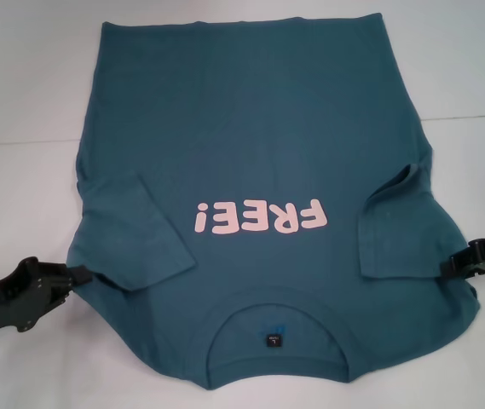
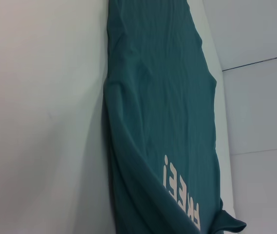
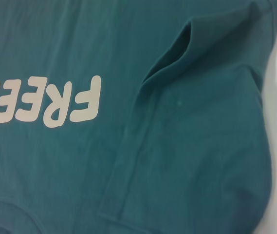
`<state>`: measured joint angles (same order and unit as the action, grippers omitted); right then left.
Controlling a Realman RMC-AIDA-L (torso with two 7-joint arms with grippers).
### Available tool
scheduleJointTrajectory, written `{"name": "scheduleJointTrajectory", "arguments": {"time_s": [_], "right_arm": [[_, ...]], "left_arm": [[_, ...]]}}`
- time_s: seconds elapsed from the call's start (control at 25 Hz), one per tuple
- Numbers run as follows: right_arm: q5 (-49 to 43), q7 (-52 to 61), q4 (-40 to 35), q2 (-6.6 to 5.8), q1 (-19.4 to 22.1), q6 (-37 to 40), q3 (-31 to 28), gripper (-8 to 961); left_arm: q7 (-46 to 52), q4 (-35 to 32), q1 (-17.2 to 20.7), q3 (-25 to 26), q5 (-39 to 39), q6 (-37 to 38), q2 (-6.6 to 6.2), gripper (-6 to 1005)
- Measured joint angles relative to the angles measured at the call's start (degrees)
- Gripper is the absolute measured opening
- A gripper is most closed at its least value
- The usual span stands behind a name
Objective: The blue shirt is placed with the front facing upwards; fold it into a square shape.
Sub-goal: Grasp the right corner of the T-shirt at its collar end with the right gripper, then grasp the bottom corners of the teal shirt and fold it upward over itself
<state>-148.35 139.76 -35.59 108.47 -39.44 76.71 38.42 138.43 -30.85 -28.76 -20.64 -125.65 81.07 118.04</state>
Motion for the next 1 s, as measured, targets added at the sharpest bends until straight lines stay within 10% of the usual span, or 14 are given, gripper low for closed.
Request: {"name": "scheduleJointTrajectory", "arguments": {"time_s": [0.52,1.0], "right_arm": [[-1.65,0.83,0.05,0.08,-0.12,-0.22,0.26,22],[-1.69,0.88,-8.14,-0.21,1.94,8.58,-0.63,22]], "left_arm": [[0.06,0.0,0.02,-0.02,0.05,0.26,0.0,45],[0.07,-3.4,0.65,-2.72,-1.69,7.02,-0.58,46]]}}
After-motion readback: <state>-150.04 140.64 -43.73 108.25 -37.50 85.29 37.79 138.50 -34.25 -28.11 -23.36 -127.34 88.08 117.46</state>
